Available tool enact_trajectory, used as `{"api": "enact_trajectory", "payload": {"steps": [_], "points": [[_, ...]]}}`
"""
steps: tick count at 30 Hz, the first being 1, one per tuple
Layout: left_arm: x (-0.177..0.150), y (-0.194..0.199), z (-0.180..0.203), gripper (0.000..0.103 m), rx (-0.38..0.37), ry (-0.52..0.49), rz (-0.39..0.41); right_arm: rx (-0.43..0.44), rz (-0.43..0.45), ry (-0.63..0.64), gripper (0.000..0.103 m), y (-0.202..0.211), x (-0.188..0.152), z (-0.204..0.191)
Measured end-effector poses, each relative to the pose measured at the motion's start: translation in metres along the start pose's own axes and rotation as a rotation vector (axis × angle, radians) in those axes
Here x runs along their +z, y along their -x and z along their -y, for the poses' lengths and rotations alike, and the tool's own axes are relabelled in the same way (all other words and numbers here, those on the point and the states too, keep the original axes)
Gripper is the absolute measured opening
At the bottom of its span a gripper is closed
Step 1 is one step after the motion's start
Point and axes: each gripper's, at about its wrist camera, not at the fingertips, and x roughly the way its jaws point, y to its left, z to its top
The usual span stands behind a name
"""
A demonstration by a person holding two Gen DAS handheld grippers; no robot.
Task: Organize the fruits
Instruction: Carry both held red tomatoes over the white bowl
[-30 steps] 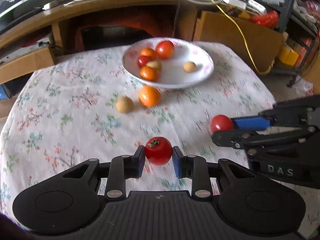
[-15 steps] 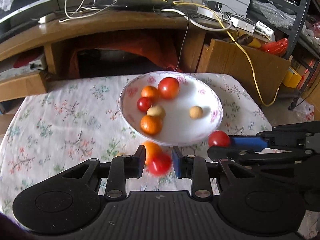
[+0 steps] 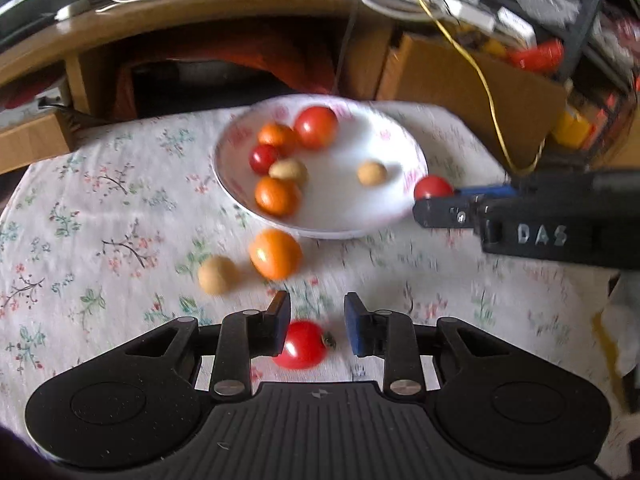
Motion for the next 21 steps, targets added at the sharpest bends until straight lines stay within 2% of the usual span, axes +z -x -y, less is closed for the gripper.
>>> {"api": "enact_trajectory", "payload": {"steps": [6,9,14,18,20,21], "points": [[-0.012,-0.013,0.002,0.043,0.02,-0.029,-0.037,0.014,-0.023,0.022,0.027,0.004,-0.009,-0.005],[-0.018,-0.01,0.009,0.043,0.044,-0.074,-0.026,0.024,-0.021,0.028,0.027,0.004,-0.009,-0.006],[-0.024,-0.005,0.004,0.043,0.031,-0.054,-0.026,0.027,-0.02,0.026,0.027,0.003,-0.009,-0.008],[-0.027,-0.003,0.003,0.051,0.008,-0.058,-0.033,0.03,-0.024,0.032,0.027,0.004,-0.011,-0.01],[-0.029,-0.001,0.005,0.052,0.009,-0.078,-0.037,0.03,-0.025,0.035,0.027,0.005,-0.012,-0.011],[-0.031,0.001,0.006,0.056,0.005,-0.093,-0.041,0.032,-0.025,0.038,0.027,0.005,-0.012,-0.012]]}}
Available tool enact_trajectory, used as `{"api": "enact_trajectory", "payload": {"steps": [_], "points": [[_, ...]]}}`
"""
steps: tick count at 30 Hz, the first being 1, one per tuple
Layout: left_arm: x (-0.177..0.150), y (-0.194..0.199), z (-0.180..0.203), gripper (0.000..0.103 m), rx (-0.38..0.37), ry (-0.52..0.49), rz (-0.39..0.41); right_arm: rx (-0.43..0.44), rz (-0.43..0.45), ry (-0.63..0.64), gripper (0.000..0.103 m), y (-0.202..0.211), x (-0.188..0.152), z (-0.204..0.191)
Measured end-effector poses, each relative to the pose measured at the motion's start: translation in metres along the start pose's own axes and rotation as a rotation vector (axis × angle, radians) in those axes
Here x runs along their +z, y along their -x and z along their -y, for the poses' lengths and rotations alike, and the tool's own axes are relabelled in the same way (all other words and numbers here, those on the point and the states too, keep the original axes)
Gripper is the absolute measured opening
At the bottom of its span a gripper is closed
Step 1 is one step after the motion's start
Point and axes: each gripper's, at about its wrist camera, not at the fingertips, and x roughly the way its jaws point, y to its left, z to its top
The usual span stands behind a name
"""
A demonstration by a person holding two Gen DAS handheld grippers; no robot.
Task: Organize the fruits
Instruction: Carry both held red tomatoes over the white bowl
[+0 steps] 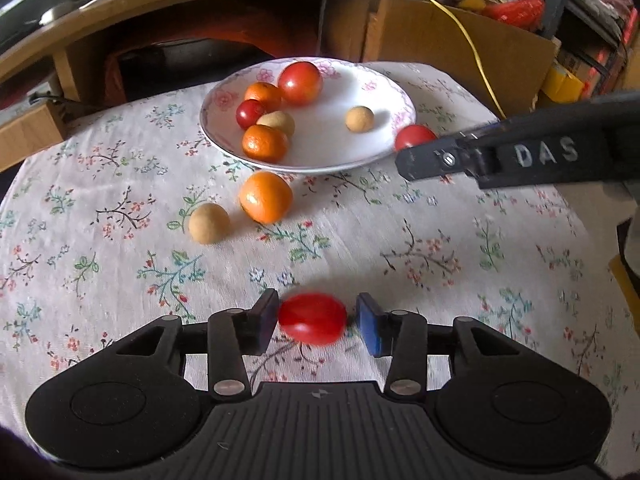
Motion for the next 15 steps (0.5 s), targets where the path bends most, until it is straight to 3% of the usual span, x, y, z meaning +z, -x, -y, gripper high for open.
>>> {"api": "enact_trajectory", "payload": {"steps": [1,3,6,10,15], "points": [[-0.0009,0.0008,0.0009,0.061,-0.005,-0.009,-0.003,0.001,0.0,0.003,0.027,0.0001,-0.0001,-0.0008],[-0.0029,0.0015,0.0011,0.063,-0.006,-0.014,-0.006,0.004,0.003,0.01,0.027,0.0004,-0.0005,-0.0027],[-0.0025,-0.0002,-0.0013,0.06,0.003,-0.009,0.007,0.009,0.003,0.017,0.027,-0.0004,-0.0005,-0.0055],[0.001,-0.0032,-0.0022,0.047,0.013,-0.003,0.011,0.008,0.001,0.021,0.027,-0.0008,-0.0015,-0.0071],[0.0019,-0.0021,0.0002,0.046,0.015,-0.001,-0.004,0.003,0.002,0.011,0.027,-0.0017,-0.0011,-0.0034]]}}
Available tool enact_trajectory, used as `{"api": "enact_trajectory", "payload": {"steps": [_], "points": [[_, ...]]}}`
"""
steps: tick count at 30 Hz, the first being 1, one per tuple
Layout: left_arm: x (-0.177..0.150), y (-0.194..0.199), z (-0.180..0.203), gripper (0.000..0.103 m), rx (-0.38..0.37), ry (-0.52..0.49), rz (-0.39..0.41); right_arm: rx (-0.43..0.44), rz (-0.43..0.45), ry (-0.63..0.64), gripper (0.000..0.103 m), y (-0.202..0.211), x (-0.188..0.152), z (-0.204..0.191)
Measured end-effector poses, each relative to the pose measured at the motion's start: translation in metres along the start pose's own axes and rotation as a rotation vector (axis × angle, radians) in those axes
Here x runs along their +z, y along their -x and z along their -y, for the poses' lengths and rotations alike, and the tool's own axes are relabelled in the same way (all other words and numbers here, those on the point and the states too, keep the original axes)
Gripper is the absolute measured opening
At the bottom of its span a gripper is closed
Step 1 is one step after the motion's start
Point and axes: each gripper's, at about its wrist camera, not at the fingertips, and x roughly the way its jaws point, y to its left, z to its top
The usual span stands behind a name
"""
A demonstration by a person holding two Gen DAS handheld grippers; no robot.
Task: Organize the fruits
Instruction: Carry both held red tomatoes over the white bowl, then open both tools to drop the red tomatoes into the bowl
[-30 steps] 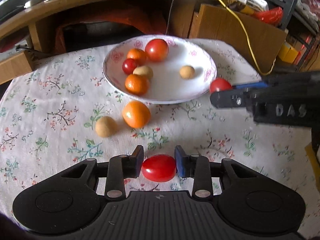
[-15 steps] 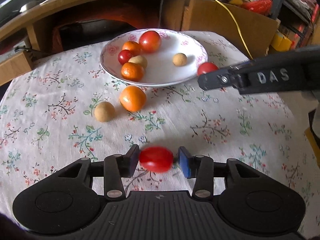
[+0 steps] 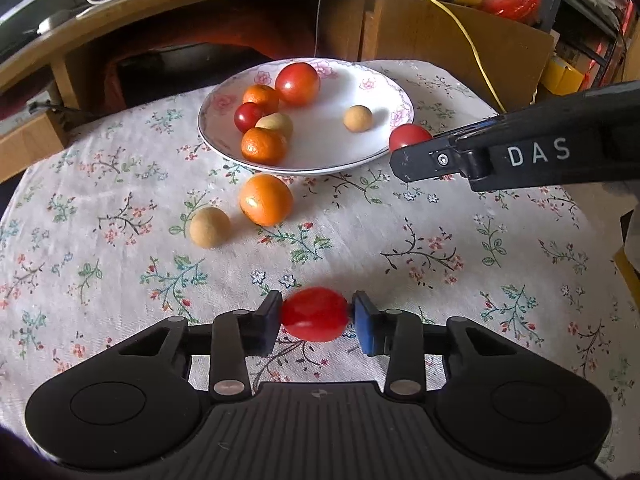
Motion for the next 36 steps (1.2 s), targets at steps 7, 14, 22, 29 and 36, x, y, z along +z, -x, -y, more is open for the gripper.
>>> {"api": "enact_trajectory", "payload": {"steps": [7,14,22,29,36], "points": [[0.022,0.009,-0.004,0.045,-0.023,0.043,0.062,-0.008,0.013,-0.007,0.027,0.0,0.003,0.004],[0.062,0.001,-0.012,0.045,-0.015,0.081,0.136,-0.027,0.025,-0.029,0.027,-0.004,0.013,0.017],[0.079,-0.025,-0.019,0.046,-0.018,0.099,0.122,-0.037,0.017,-0.029,0.027,-0.027,0.027,0.03],[0.081,-0.036,-0.026,0.046,-0.012,0.116,0.108,-0.028,0.003,-0.033,0.027,-0.045,0.039,0.038],[0.083,-0.032,-0.03,0.052,-0.008,0.142,0.119,-0.024,0.011,-0.031,0.028,-0.051,0.043,0.039]]}}
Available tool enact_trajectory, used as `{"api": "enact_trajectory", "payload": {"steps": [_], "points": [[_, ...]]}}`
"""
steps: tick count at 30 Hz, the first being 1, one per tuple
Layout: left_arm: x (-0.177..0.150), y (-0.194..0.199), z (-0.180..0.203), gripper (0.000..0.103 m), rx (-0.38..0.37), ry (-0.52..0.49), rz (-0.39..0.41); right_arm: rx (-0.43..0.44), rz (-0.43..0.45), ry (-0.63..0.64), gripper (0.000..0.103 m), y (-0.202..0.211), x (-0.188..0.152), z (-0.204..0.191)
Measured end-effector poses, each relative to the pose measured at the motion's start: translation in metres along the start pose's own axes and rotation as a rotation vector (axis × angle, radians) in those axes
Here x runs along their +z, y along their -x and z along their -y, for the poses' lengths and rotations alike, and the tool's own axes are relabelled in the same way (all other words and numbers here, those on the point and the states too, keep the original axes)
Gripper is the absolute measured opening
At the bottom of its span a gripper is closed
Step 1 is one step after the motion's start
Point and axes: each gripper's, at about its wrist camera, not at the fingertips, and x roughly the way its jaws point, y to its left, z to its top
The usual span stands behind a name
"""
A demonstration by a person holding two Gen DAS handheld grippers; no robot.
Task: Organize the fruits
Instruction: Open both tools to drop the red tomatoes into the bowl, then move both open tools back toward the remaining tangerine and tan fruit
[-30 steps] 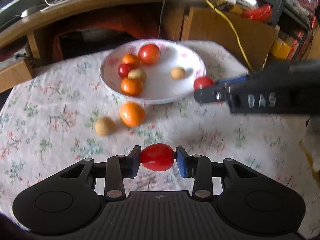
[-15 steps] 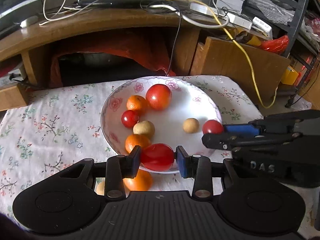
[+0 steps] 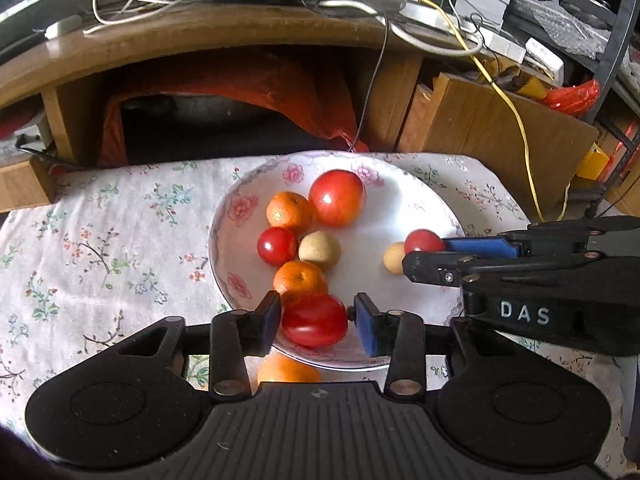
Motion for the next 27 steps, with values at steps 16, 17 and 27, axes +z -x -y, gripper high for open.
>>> {"api": "enact_trajectory", "payload": {"steps": [16,17,27], "points": [[0.006,0.044,-0.002,0.06,0.006,0.02,0.076,0.03,0.087,-0.064,0.032,0.031,0.01,-0.006],[0.004,0.046,-0.002,0.061,0.009,0.022,0.078,0.029,0.085,-0.062,0.032,0.033,0.008,-0.008],[-0.02,0.07,-0.018,0.063,0.043,0.036,0.058,0.055,0.067,-0.02,0.032,0.047,-0.009,-0.036]]}}
